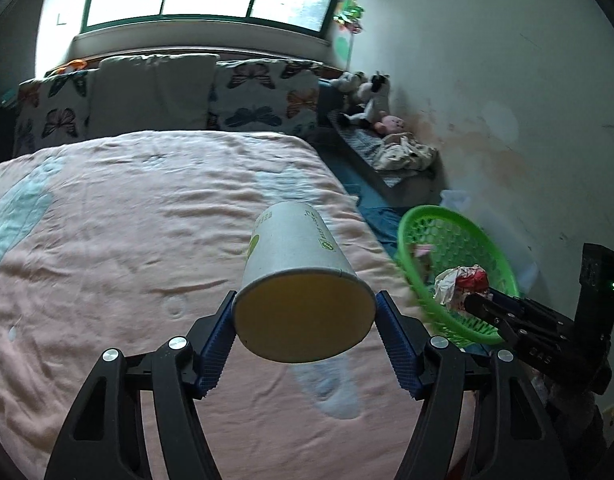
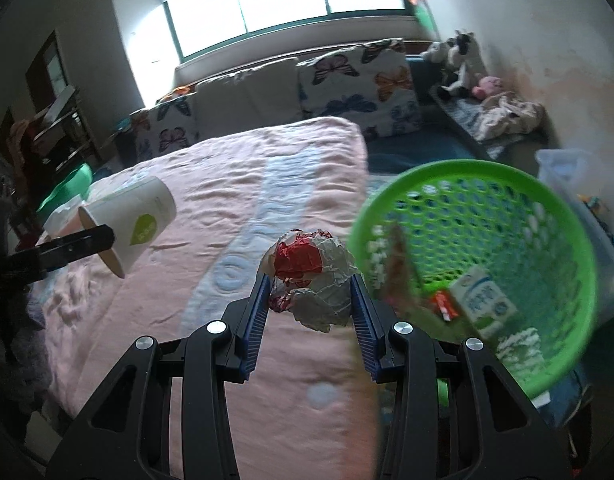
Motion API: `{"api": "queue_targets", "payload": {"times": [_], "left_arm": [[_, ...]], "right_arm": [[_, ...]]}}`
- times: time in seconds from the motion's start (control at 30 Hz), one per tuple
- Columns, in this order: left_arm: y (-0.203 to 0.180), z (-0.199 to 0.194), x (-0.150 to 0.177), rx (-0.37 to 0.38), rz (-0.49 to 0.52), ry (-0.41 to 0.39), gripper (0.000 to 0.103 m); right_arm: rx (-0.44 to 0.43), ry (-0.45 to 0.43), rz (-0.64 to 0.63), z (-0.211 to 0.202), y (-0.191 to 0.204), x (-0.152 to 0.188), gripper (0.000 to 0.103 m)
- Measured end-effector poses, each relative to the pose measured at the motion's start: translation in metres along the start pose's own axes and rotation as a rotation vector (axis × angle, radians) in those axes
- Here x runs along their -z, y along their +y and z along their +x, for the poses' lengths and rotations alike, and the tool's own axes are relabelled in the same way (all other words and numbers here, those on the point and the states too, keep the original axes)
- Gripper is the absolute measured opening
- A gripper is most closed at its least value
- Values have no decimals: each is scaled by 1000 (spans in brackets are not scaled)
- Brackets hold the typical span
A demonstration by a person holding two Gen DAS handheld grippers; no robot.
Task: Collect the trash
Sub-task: 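Carry the paper cup toward the basket with left gripper while right drops the plastic bag in, then lower the paper cup into the green basket and open the left gripper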
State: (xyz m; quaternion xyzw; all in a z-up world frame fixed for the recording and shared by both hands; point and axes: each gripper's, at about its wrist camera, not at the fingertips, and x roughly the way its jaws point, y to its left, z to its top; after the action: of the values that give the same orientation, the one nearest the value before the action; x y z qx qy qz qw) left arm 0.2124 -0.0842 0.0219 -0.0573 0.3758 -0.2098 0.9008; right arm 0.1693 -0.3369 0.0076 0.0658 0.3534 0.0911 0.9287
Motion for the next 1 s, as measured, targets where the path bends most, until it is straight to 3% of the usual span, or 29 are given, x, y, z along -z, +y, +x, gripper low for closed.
{"api": "queue_targets", "payload": {"times": [0.67, 1.0], "left_arm": [[-95, 37, -18, 82, 166, 48, 65], [-125, 58, -22, 117, 226, 82, 66]], "right_arm": [[200, 20, 104, -15, -106, 15, 44], [222, 13, 130, -14, -123, 17, 67]]}}
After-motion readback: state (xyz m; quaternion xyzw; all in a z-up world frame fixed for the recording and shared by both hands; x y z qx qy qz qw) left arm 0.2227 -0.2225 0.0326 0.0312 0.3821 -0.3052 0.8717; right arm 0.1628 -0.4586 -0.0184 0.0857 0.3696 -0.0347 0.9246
